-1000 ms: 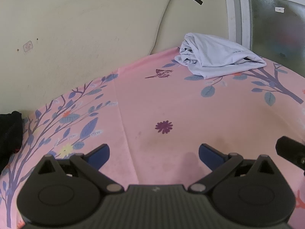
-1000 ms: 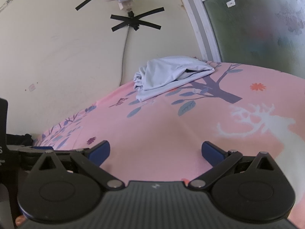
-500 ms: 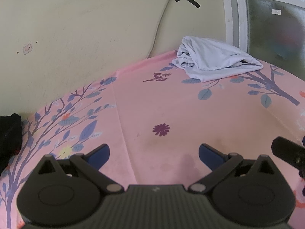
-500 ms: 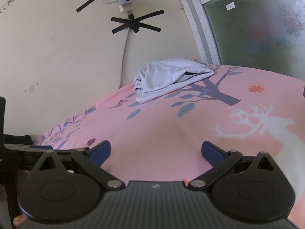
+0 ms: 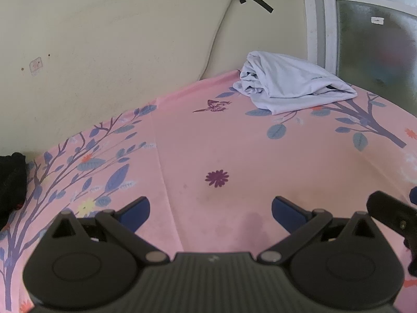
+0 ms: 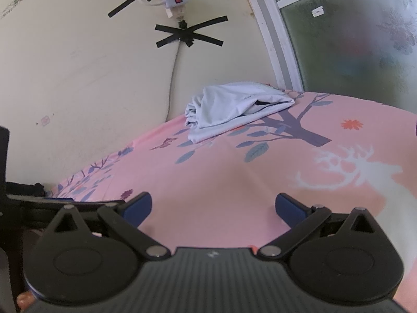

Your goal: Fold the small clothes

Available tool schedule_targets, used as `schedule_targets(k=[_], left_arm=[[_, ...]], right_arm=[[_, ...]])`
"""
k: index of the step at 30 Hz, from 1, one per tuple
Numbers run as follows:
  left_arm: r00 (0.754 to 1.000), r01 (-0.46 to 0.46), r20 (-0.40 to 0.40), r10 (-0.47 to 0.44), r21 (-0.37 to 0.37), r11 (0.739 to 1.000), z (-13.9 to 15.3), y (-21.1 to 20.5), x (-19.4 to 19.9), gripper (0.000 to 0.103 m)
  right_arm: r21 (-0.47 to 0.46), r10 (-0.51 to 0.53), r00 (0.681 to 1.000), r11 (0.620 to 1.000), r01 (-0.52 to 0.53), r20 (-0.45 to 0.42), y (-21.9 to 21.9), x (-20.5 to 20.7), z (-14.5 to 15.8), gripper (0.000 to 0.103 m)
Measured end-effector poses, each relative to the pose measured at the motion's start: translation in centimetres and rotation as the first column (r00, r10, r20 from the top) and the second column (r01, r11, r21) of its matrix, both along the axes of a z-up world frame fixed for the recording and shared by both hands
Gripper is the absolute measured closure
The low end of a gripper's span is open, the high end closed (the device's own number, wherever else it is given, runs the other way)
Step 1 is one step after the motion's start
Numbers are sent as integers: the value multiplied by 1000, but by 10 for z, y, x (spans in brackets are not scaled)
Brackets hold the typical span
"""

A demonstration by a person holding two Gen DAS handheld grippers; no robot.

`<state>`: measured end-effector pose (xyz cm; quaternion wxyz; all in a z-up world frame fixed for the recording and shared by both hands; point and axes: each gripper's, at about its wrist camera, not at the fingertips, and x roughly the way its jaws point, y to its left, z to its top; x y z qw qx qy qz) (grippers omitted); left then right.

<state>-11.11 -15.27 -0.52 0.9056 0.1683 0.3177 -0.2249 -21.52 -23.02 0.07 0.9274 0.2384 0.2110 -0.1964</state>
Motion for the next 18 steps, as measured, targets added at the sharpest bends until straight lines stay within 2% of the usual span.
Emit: schedule_targets(k=[5,11,18], left_arm=[[1000,-23,0,23,4,1000,-1,0,3,0],[999,-21,-27,21,-3,1000,-2,1,6,0],[1000,-15,-20,16,5,1000,-3,-1,4,0]], right_arm=[[-3,4,1000,1000,-4,3,1,0,1,6],[-9,10,1000,1000,-10,4,1,0,1,6],[-11,9,1000,1000,-9,10,1,0,0,6]])
